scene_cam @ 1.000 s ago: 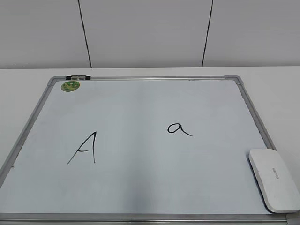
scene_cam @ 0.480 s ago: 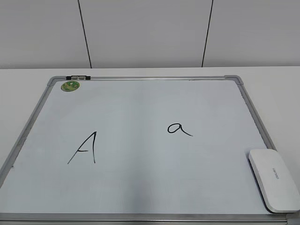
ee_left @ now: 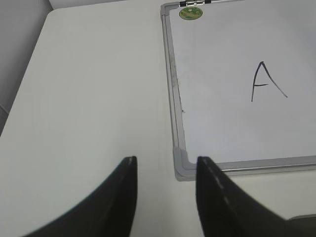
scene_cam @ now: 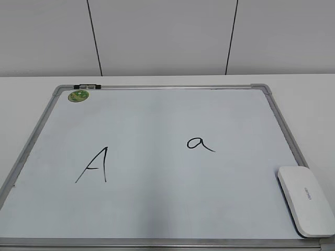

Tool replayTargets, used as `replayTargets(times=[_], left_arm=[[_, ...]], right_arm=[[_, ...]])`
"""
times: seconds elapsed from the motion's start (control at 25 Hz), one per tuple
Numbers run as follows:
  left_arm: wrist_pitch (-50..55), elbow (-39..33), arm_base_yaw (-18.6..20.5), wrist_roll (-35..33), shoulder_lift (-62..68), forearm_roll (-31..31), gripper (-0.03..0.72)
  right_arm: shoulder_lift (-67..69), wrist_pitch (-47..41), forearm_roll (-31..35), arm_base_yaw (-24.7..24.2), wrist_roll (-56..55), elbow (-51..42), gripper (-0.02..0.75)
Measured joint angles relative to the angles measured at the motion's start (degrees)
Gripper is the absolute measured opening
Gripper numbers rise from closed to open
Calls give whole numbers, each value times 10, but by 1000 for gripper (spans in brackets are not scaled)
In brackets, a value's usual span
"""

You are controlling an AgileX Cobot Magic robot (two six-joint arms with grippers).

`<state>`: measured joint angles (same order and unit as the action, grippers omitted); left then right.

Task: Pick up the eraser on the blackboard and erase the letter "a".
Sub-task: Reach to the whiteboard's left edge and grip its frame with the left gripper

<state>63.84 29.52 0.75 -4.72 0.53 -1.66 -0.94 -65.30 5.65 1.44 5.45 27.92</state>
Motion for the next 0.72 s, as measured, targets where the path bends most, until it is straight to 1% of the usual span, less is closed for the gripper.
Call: replayTargets(times=[0.08, 0.12, 0.16, 0.2, 0.28, 0.44, 0.72], left_arm=[[-3, 2, 0, 0, 0, 0, 424], [-6, 5, 0, 0, 0, 0, 484], [-10, 10, 0, 0, 0, 1, 524], [-13, 15, 0, 0, 0, 2, 560], [-22, 25, 0, 0, 3, 6, 599], [-57, 40, 0, 0, 45, 11, 617], [-178, 41, 0, 0, 225, 12, 620]], right_arm=[[0, 0, 0, 0, 0, 0, 587], [0, 0, 0, 0, 0, 0, 587], [0, 0, 0, 0, 0, 0, 586], [0, 0, 0, 0, 0, 0, 586], [0, 0, 0, 0, 0, 0, 586], [0, 0, 0, 0, 0, 0, 586], [0, 0, 0, 0, 0, 0, 587]])
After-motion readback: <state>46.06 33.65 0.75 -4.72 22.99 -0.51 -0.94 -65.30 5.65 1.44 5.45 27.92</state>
